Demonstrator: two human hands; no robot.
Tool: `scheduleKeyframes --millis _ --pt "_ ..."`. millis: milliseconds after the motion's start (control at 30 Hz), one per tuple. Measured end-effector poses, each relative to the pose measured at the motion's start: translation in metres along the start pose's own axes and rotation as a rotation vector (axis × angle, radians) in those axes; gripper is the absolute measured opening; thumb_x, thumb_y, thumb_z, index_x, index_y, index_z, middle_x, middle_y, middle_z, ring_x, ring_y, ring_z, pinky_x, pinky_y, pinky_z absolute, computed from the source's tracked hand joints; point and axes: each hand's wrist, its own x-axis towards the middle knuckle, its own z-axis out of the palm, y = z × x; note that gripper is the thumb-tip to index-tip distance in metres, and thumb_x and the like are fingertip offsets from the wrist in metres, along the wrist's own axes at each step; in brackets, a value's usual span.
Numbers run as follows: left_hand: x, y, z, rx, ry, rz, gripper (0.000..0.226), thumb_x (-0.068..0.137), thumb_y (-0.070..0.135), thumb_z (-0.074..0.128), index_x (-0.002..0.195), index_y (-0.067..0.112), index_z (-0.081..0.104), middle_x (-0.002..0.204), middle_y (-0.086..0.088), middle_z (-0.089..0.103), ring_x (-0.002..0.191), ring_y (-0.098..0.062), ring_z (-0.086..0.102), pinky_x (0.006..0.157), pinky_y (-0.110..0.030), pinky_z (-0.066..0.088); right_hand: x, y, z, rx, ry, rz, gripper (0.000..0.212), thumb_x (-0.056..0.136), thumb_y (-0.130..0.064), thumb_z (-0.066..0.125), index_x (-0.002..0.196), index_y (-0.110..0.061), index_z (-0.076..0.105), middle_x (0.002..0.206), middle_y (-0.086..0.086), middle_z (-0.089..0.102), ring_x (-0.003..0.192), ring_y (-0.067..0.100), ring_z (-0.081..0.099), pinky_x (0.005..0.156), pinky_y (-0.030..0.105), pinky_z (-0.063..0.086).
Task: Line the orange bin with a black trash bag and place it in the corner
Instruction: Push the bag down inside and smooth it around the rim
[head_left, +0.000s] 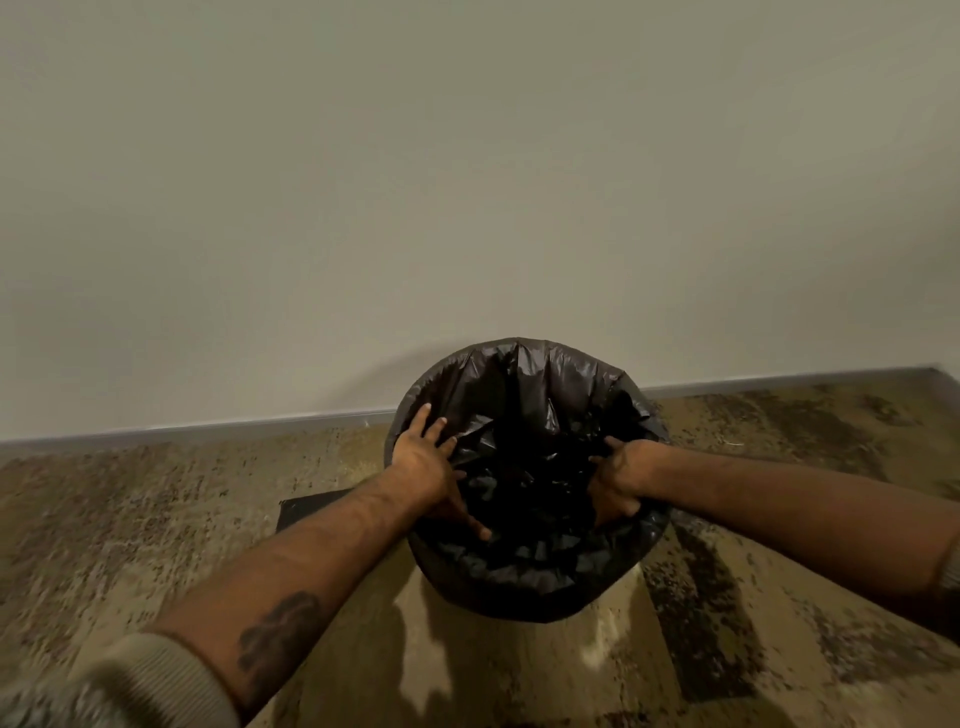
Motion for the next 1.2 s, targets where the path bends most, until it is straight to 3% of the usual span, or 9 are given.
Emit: scheduleKeyframes --millis 100,167,267,400,533,667,733,967,1200 --pt "-0.012 0.0 -0.015 -0.245 0.12 0.089 0.089 0.079 0.089 0.014 0.155 0.043 0.016 0.169 0.001 -0.001 0.153 -0.027 -0.015 0.116 -0.06 -0.019 -0.008 -0.02 -0.02 -0.008 -0.011 -0.149 0.07 0.09 -0.071 0.03 0.15 -0.036 0.032 0.159 -0.002 0.029 0.148 0.024 0.019 0.12 0.052 0.006" --pt "-0.019 0.009 -0.022 -0.457 0.125 0.231 0.084 0.082 0.087 0.013 0.154 0.045 0.019 0.169 0.003 0.007 0.154 -0.023 -0.005 0.117 -0.056 -0.013 -0.013 -0.026 -0.028 0.127 0.006 -0.247 0.064 0.093 -0.068 0.025 0.15 -0.039 0.029 0.16 -0.001 0.028 0.148 0.025 0.021 0.119 0.052 0.013" --pt "-0.032 0.038 -0.019 -0.742 -0.067 0.284 0.119 0.055 0.105 0.022 0.156 0.043 0.01 0.169 0.005 0.007 0.154 -0.024 0.004 0.119 -0.051 0.001 -0.021 -0.033 -0.019 0.269 -0.186 -0.269 0.061 0.097 -0.055 0.03 0.148 -0.023 0.037 0.154 0.007 0.037 0.141 0.029 0.034 0.115 0.043 0.026" --pt "-0.046 0.059 -0.01 -0.76 -0.07 0.304 0.126 0.046 0.108 0.026 0.154 0.045 0.004 0.168 0.005 0.006 0.153 -0.024 0.008 0.119 -0.047 0.01 -0.028 -0.042 -0.003 0.328 -0.315 -0.223 0.06 0.1 -0.053 0.032 0.147 -0.016 0.04 0.15 0.01 0.043 0.135 0.028 0.041 0.11 0.038 0.029" --pt "-0.055 0.038 -0.021 -0.844 0.053 0.399 0.099 0.067 0.099 0.014 0.144 0.044 0.041 0.156 -0.002 0.043 0.14 -0.025 0.04 0.114 -0.047 0.029 -0.041 -0.025 -0.015 0.315 0.069 -0.337 0.057 0.097 -0.059 0.025 0.137 -0.028 0.05 0.133 0.004 0.059 0.116 0.022 0.057 0.1 0.039 0.044" --pt "-0.042 -0.013 -0.035 -0.79 0.729 -0.03 0.064 0.09 0.073 0.034 0.128 0.027 0.058 0.128 0.0 0.061 0.117 -0.023 0.058 0.093 -0.04 0.048 -0.029 0.008 -0.043 0.06 0.908 -0.216 0.05 0.098 -0.051 0.03 0.13 -0.02 0.054 0.129 0.006 0.06 0.117 0.026 0.057 0.097 0.042 0.047" --pt "-0.025 -0.029 -0.038 -0.757 0.953 -0.215 0.056 0.096 0.059 0.042 0.135 0.021 0.052 0.138 -0.004 0.055 0.126 -0.026 0.05 0.097 -0.042 0.045 -0.018 0.021 -0.056 0.038 1.089 -0.145 0.045 0.099 -0.045 0.037 0.133 -0.018 0.051 0.135 0.009 0.055 0.12 0.028 0.054 0.098 0.041 0.045" --pt "0.049 -0.035 -0.047 -0.598 0.793 -0.253 0.079 0.094 0.072 0.028 0.157 0.027 0.014 0.149 -0.013 0.044 0.131 -0.033 0.046 0.094 -0.05 0.047 0.036 0.03 -0.081 0.025 1.027 0.034 0.066 0.098 -0.059 0.029 0.155 -0.027 0.019 0.146 0.015 0.04 0.119 0.034 0.052 0.086 0.045 0.05" --pt "0.078 -0.045 -0.045 -0.536 0.848 -0.297 0.052 0.102 0.056 0.024 0.128 0.017 0.047 0.114 -0.011 0.061 0.101 -0.031 0.06 0.071 -0.043 0.048 0.074 0.038 -0.081 0.256 0.963 0.053 0.05 0.1 -0.056 0.02 0.12 -0.018 0.046 0.111 0.014 0.061 0.093 0.036 0.064 0.075 0.04 0.047"
